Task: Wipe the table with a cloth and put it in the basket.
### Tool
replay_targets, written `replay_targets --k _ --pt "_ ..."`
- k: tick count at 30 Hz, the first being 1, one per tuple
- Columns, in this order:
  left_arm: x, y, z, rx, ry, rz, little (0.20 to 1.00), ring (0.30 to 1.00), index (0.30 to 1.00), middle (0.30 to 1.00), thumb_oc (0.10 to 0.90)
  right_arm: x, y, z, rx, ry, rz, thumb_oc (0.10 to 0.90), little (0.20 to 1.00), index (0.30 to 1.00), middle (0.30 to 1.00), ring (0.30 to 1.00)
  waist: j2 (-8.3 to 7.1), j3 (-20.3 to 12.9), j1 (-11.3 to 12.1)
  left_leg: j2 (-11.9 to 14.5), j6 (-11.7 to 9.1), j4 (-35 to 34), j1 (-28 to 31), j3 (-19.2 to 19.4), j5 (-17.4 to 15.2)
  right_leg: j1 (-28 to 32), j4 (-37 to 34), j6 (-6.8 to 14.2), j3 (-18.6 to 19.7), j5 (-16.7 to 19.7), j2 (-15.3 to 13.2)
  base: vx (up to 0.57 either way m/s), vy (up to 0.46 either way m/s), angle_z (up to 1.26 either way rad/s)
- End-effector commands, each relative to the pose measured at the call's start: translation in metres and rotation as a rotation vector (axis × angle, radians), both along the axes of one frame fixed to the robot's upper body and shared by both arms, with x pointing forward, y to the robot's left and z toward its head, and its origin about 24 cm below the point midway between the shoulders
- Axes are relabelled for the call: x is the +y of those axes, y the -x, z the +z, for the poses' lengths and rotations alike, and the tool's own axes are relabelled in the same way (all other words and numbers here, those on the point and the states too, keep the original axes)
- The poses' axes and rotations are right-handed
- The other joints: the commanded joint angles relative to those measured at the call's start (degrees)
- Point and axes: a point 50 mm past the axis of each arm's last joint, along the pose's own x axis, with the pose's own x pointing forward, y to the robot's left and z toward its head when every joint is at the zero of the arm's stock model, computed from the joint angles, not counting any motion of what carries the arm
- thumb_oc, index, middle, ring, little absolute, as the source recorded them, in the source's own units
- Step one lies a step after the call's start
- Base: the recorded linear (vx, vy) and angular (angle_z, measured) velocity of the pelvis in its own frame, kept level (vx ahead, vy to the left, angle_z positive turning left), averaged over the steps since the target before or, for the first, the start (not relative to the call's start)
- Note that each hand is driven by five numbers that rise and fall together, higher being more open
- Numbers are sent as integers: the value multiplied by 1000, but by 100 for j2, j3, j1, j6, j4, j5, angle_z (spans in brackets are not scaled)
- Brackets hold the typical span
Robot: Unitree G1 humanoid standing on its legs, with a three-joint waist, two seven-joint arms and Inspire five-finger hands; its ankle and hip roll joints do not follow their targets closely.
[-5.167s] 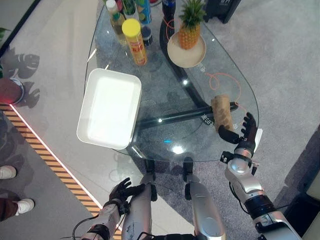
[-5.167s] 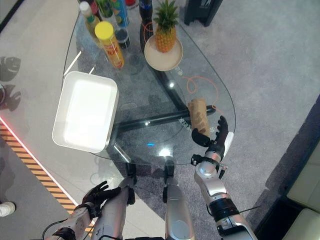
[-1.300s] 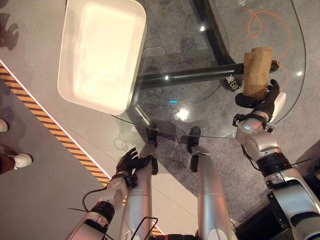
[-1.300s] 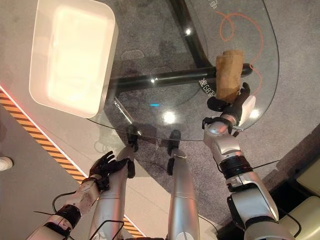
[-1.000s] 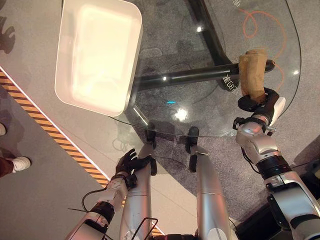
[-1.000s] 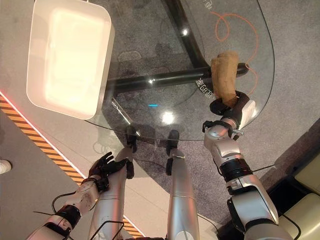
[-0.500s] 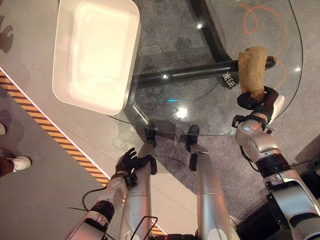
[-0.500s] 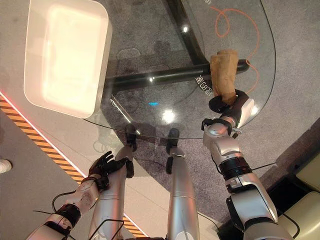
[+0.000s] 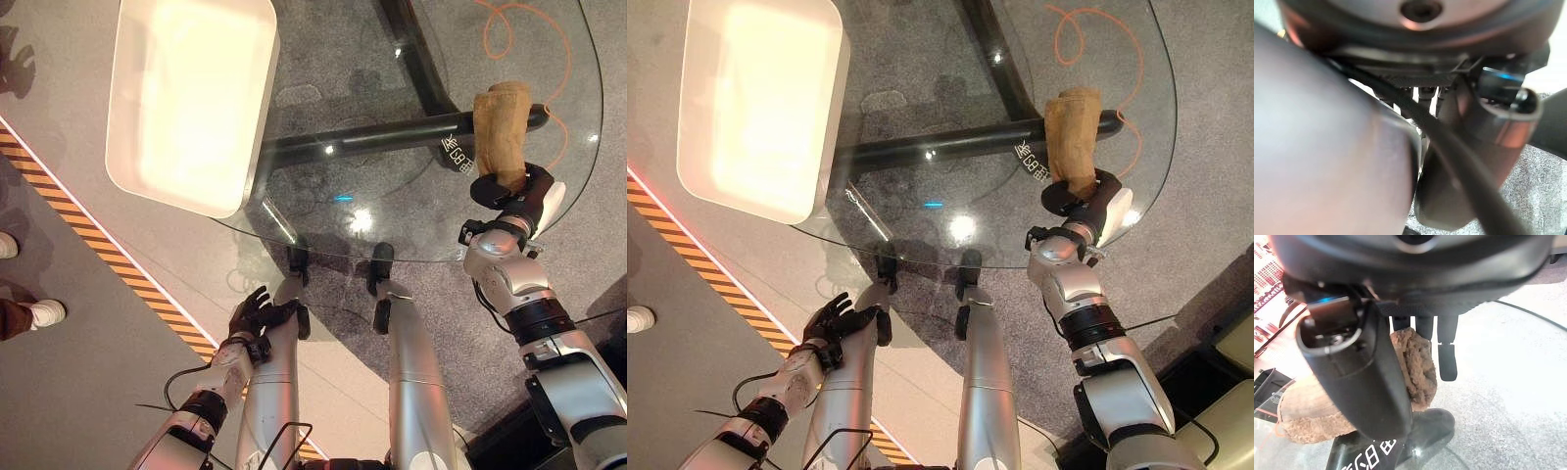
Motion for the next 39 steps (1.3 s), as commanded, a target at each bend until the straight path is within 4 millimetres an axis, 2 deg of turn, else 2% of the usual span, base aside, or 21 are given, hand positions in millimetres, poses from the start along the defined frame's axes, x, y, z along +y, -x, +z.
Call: replay_targets --k 1,2,3,4,5,12,16,25,32,39 --pt "-17 48 -39 174 34 -31 900 900 900 900 800 29 -7 49 -124 128 236 100 200 300 300 300 110 45 94 -492 215 799 -141 126 -962 -156 -804 145 -254 763 142 0 0 0" --pt "-17 48 -39 172 35 -32 900 900 900 900 800 33 -7 50 -123 143 268 100 200 300 300 300 110 45 99 -485 215 797 -143 131 -959 -160 -800 143 -260 760 136 54 16 -5" --pt "-18 54 -43 188 36 -37 900 900 900 900 800 41 -6 44 -97 165 324 100 200 300 300 300 129 45 129 -459 187 845 41 106 -1153 2 -718 181 -250 564 158 1 16 -4" --pt "-17 48 -39 168 38 -39 900 900 900 900 800 49 -6 50 -104 198 374 100 200 300 300 300 117 45 105 -478 213 780 -137 147 -949 -159 -813 138 -286 749 121 58 15 -3" --pt "-17 54 -43 187 38 -39 900 900 900 900 800 49 -6 43 -86 194 376 100 200 300 300 300 132 45 129 -457 184 831 47 112 -1142 0 -724 180 -261 562 151 0 0 0" --pt "-19 60 -46 185 46 -43 900 900 900 900 800 88 -2 33 -20 328 597 100 200 300 300 300 191 45 161 -448 171 857 -4 157 -1125 -49 -701 161 -303 520 116 8 6 0" --pt "-19 61 -46 182 47 -51 900 900 900 900 800 104 1 30 -4 371 681 100 200 300 300 300 200 45 187 -444 161 839 10 179 -1102 -30 -716 159 -329 515 101 0 0 0" --pt "-22 60 -45 177 48 -69 900 900 900 900 800 124 2 29 5 401 772 100 200 300 300 300 204 45 242 -420 153 838 10 203 -1088 -32 -700 164 -375 514 61 -2 3 4" --pt "-24 60 -45 173 44 -73 900 900 900 900 800 137 5 31 -31 348 829 100 200 300 300 300 202 45 274 -417 137 834 -13 201 -1082 -56 -723 176 -394 534 46 1 0 3" --pt "-25 59 -44 173 42 -76 900 900 900 900 800 151 10 26 12 441 924 100 200 300 300 300 225 45 292 -425 144 834 -45 210 -1075 -115 -698 184 -407 546 12 0 0 0"
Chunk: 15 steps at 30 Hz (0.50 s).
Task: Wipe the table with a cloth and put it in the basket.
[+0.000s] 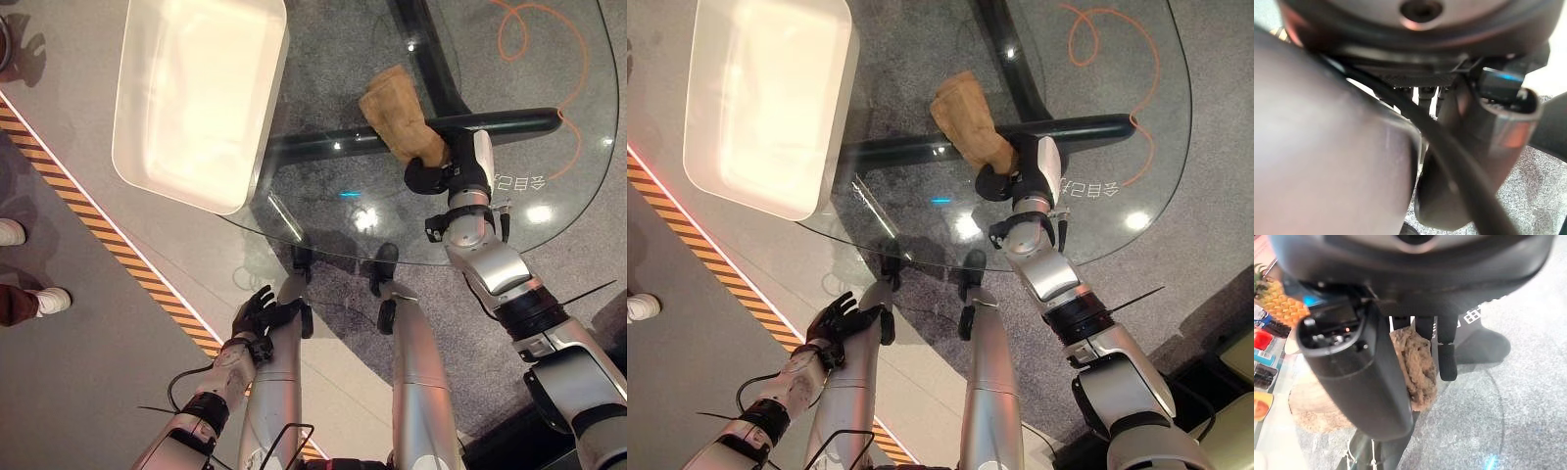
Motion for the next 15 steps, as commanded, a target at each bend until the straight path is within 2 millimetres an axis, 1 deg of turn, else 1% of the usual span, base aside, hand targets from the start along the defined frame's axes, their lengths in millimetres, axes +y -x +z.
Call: replay_targets --k 1,3,6,10,15 --pt "-22 58 -45 185 22 -60 900 900 900 900 800 80 18 -4 35 46 418 100 200 300 300 300 177 27 144 -468 244 934 -112 316 -1154 -135 -780 257 -262 614 14 0 0 0" --pt "-22 58 -45 183 22 -62 900 900 900 900 800 81 19 -4 41 56 424 100 200 300 300 300 179 27 145 -469 244 933 -115 317 -1153 -136 -782 258 -263 614 11 0 0 0" --pt "-23 58 -45 181 17 -69 900 900 900 900 800 86 20 -8 74 95 479 100 200 300 300 300 184 27 156 -475 244 921 -107 315 -1153 -130 -802 259 -281 618 -8 0 0 0" --pt "-21 57 -44 177 11 -76 900 900 900 900 800 98 27 -8 93 127 596 100 200 300 300 300 172 27 166 -460 227 933 -113 323 -1143 -126 -808 263 -306 622 -29 -3 -17 9" --pt "-22 56 -43 176 7 -84 900 900 900 900 800 109 33 -7 99 143 670 100 200 300 300 300 172 27 181 -452 210 929 -96 329 -1136 -109 -811 270 -318 618 -43 1 -14 8"
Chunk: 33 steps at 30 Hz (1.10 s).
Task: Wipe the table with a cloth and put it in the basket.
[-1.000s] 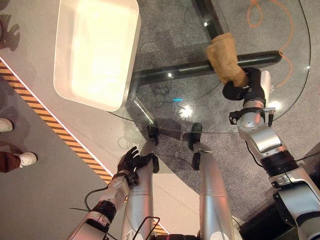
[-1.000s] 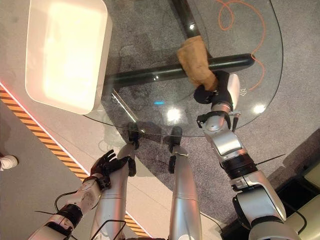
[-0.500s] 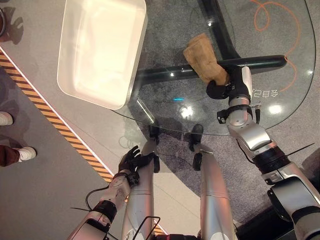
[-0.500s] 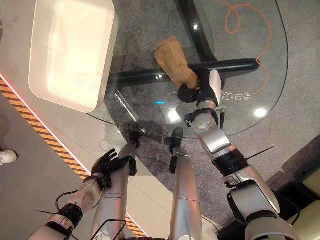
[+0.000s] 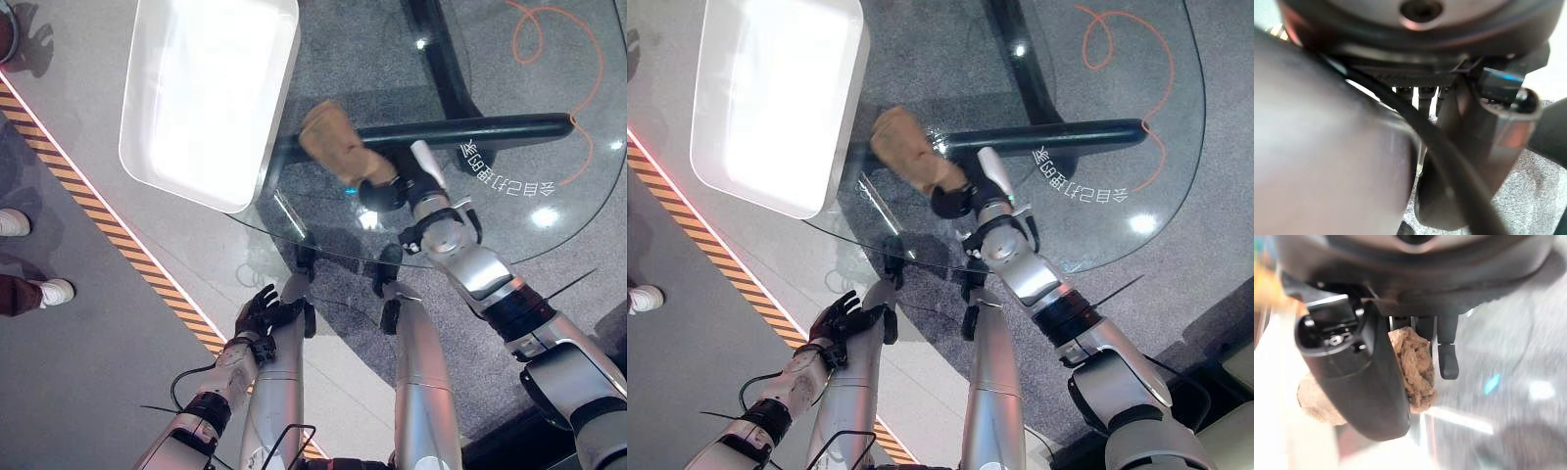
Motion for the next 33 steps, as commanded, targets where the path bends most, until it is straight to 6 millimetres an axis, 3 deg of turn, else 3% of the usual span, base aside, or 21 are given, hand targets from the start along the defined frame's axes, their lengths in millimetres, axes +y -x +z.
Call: replay_targets --k 1,6,22,33 --pt "-12 58 -46 196 -14 -58 900 900 900 900 800 41 23 17 -55 -76 231 100 200 300 300 300 99 -5 -16 -389 226 964 -79 446 -1145 -114 -937 321 -171 723 43 6 -8 11" --pt "-11 57 -45 196 -19 -57 900 900 900 900 800 40 24 15 -54 -68 224 100 200 300 300 300 109 -5 -17 -390 227 964 -92 444 -1140 -142 -925 325 -175 733 33 4 -6 7" --pt "-7 58 -46 197 -18 -44 900 900 900 900 800 12 15 17 -100 -187 56 100 200 300 300 300 90 -5 -91 -346 241 984 -123 469 -1150 -196 -907 313 -145 764 31 1 0 1" --pt "-4 62 -48 204 -12 -19 900 900 900 900 800 -46 -2 32 -247 -246 -333 100 200 300 300 300 77 -5 -161 -310 272 991 -81 482 -1198 -180 -873 304 -99 774 62 0 0 0"
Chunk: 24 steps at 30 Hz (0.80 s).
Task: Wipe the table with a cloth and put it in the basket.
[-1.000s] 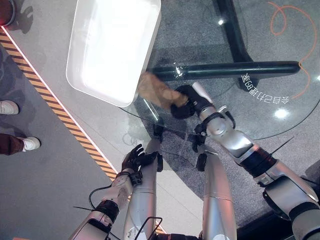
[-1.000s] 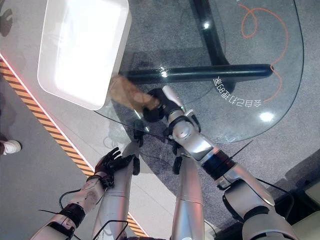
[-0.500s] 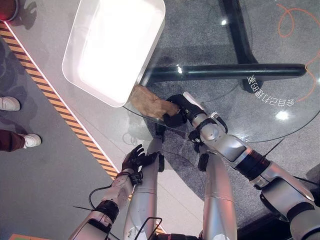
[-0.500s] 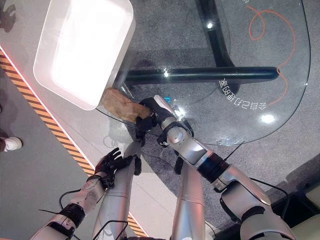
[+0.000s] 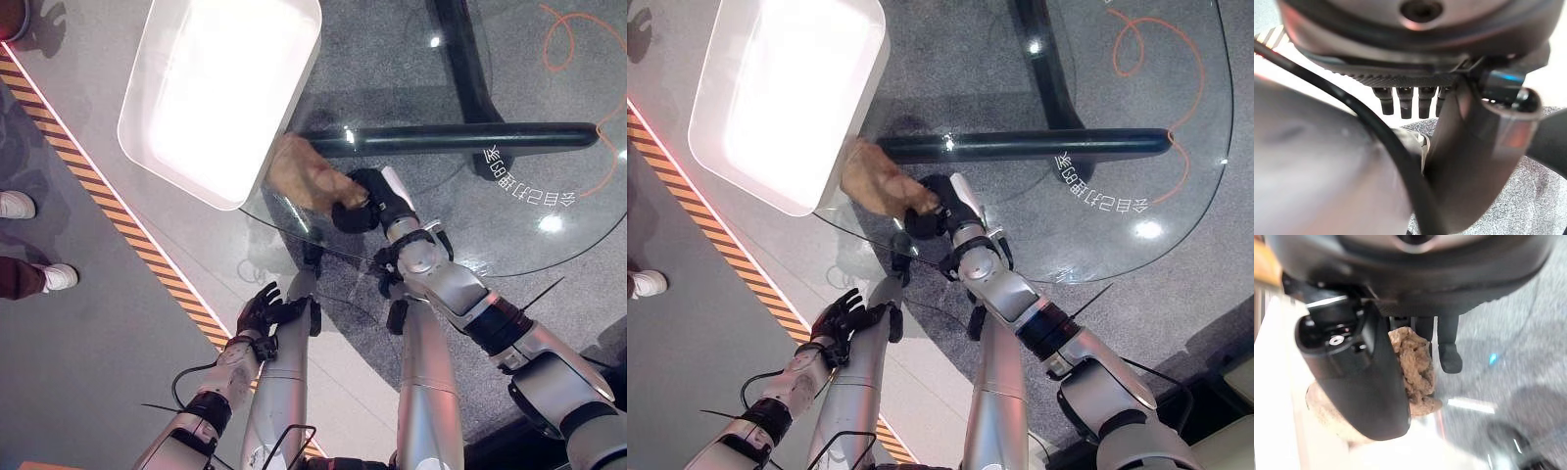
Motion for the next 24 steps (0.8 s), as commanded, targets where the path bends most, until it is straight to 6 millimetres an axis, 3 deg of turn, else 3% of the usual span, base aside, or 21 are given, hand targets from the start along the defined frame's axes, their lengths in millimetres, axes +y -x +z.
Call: replay_targets --k 1,4,9,14,24 --pt "-9 62 -49 208 5 -15 900 900 900 900 800 -36 -1 30 -158 -34 -188 100 200 300 300 300 115 -29 -19 -144 195 927 8 490 -1182 -163 -858 185 -106 810 224 0 0 0" --pt "-6 63 -50 211 0 -10 900 900 900 900 800 -66 -6 44 -186 -40 -336 100 200 300 300 300 98 -29 -21 -135 201 947 3 464 -1219 -167 -853 192 -95 826 228 0 0 0" --pt "-3 65 -51 210 -1 -6 900 900 900 900 800 -97 -8 59 -224 -42 -485 100 200 300 300 300 78 -29 -24 -136 204 953 -9 442 -1251 -170 -861 191 -73 827 271 0 0 0" --pt "1 66 -50 207 -1 -1 900 900 900 900 800 -129 -5 65 -250 -53 -619 100 200 300 300 300 58 -29 -50 -134 213 923 2 421 -1263 -153 -896 196 -51 833 315 0 -13 -4" --pt "9 68 -49 193 3 16 900 900 900 900 800 -172 9 64 -306 -180 -821 100 200 300 300 300 40 -29 -146 -134 217 883 -27 410 -1274 -160 -978 208 28 849 405 -2 -9 -5"
